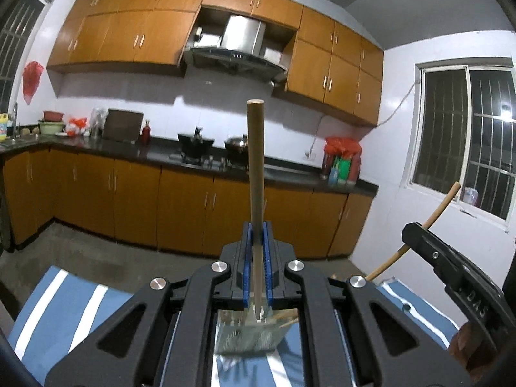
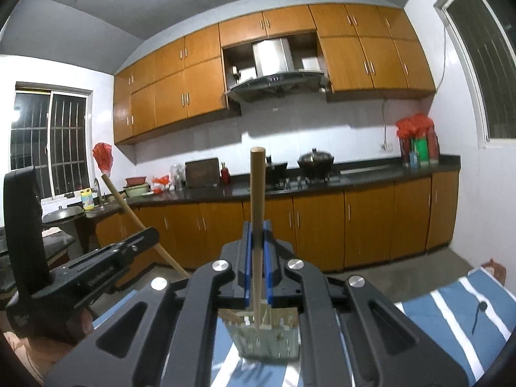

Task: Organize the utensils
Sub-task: 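Carry the left tool's chopstick above the green holder while the right tool carries its own there, then open the left tool to drop its chopstick in while the right tool releases its own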

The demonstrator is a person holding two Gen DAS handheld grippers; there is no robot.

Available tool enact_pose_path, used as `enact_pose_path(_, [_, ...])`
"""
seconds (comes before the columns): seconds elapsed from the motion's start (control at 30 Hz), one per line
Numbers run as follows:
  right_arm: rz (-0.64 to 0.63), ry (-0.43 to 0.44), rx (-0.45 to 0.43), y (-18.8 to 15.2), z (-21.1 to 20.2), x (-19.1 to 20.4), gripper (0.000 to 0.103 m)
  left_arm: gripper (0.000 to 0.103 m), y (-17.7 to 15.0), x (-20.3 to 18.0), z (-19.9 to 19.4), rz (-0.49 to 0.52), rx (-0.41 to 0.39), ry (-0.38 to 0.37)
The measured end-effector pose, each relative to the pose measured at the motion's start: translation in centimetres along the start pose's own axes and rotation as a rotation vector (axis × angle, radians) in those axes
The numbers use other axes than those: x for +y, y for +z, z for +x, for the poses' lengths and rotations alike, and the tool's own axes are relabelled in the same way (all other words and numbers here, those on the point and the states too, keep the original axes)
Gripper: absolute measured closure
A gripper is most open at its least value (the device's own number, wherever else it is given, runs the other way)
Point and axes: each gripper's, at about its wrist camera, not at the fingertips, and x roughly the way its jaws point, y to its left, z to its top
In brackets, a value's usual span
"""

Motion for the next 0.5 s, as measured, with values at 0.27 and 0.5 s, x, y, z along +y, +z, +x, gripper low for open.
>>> enact_pose_path(0.27, [-0.015,-0.034,-0.034,1.0,4.0,-0.3,0.095,0.096,-0.2,-0.2,2.6,0.016,-0.047,0.051])
enact_pose_path(0.5, [-0.027,-0.079,0.054,-1.5,8.1,-1.0,0.095,0.096,-2.6,0.9,4.8,0.001,0.029,0.068])
